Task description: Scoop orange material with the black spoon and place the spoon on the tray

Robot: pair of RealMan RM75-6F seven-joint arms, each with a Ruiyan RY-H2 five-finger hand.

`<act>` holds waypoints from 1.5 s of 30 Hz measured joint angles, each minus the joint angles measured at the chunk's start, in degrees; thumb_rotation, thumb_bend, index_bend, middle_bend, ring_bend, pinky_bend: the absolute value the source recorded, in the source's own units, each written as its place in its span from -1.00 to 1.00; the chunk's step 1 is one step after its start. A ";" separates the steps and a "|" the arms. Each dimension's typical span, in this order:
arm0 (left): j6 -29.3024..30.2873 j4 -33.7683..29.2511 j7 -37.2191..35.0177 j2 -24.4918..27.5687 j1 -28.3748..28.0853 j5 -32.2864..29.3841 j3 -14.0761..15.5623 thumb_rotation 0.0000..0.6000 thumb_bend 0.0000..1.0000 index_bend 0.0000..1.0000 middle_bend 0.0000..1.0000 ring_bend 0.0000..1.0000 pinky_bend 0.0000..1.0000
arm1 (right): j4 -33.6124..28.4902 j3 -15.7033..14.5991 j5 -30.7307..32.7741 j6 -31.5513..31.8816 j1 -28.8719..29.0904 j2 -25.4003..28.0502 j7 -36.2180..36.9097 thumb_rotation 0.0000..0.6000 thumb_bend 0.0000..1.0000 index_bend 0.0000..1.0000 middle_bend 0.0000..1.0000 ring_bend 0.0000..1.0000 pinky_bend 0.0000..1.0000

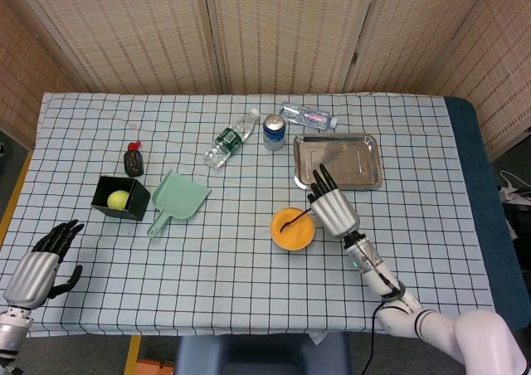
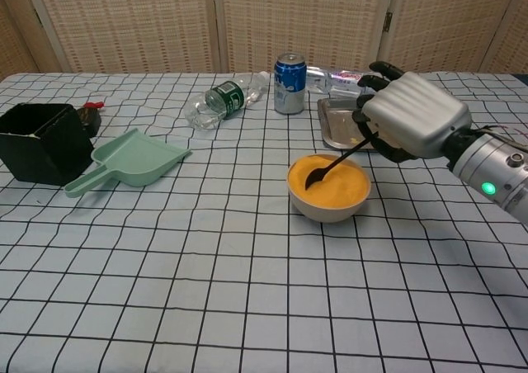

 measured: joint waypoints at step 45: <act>0.20 -0.55 1.02 -0.24 -0.10 0.87 0.46 1.00 -0.08 -1.00 -1.00 -1.00 -0.66 | -9.11 -1.06 -0.85 2.82 -4.83 6.71 -1.26 1.00 0.04 1.00 -0.27 -0.80 -0.94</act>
